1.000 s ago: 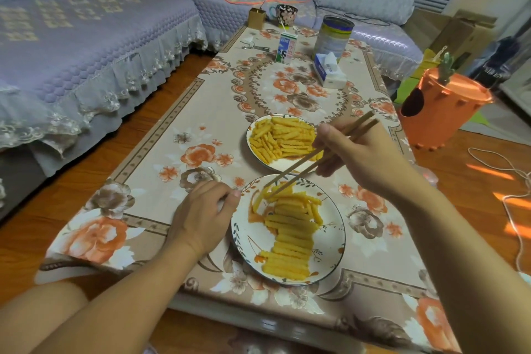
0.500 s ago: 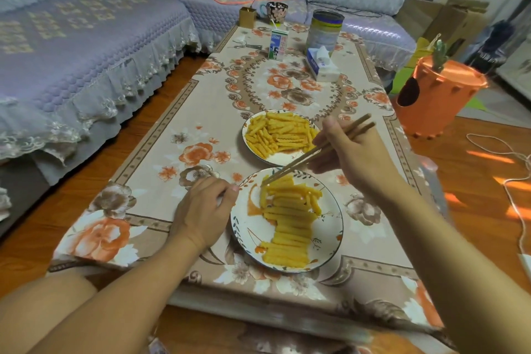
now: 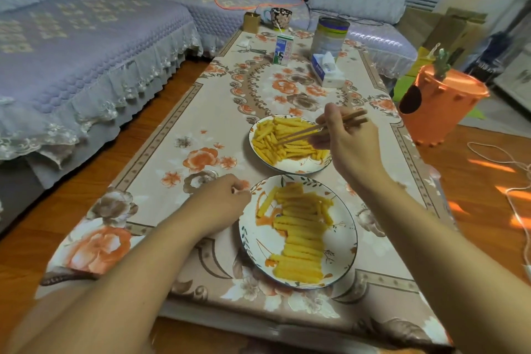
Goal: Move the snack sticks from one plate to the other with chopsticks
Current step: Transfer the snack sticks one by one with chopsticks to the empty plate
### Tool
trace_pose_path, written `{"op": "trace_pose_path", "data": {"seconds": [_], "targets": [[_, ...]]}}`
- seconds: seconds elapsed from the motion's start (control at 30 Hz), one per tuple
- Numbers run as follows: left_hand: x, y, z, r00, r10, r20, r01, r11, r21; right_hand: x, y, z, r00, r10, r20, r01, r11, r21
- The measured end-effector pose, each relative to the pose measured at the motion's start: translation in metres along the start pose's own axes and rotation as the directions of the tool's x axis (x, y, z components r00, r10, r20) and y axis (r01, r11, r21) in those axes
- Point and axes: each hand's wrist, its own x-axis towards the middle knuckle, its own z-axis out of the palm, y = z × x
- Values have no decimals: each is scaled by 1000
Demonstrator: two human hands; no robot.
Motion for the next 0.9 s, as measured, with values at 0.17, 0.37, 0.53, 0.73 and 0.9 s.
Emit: {"op": "trace_pose_path", "data": {"seconds": [0.17,0.37,0.53,0.73,0.9], "targets": [[9,10,-11,999,-32,43,26,991,128,-6,-11,-15,999,31,-41,-29,998,54],[19,21,-24,996,-68,64,54,979,198,-45,-32,-52,970,192,150,-207,974,91],[23,31,-20,997,-71,24,63,970,235,-45,-22,-50,961,128,245,-121,992,-43],[23,30,-15,995,-95,-7,94,969,230,-30,-22,-68,991,48,123,-52,998,31],[31,26,-6,996,-77,53,68,986,150,-13,2,-53,991,132,28,-135,977,162]]}}
